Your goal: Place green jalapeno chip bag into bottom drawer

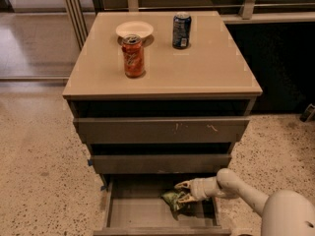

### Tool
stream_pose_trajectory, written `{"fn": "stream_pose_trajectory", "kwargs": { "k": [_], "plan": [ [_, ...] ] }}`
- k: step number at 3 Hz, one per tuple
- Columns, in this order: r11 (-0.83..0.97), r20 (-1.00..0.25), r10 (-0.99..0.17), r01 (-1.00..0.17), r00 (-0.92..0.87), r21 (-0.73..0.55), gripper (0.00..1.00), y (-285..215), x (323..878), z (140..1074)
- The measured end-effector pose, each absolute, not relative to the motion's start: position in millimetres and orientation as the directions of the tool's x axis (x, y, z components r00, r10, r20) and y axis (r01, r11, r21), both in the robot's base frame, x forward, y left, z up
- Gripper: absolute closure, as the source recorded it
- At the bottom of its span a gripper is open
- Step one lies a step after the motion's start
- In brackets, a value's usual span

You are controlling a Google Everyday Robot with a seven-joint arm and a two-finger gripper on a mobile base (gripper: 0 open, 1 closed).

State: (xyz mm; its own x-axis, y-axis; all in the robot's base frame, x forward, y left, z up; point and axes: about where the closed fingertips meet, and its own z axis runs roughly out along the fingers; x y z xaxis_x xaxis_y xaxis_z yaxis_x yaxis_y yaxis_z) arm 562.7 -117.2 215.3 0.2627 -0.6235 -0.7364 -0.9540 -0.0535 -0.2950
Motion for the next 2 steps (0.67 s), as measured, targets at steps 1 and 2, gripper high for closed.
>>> {"fn": "stream_pose_trajectory", "kwargs": {
  "k": [1, 2],
  "plan": [
    [-0.054, -0.736, -0.623, -0.954, 0.263, -0.295, 0.0, -117.1, 562.7, 215.3],
    [-0.054, -0.736, -0.623, -0.954, 0.263, -0.295, 0.0, -117.1, 562.7, 215.3]
  ]
}}
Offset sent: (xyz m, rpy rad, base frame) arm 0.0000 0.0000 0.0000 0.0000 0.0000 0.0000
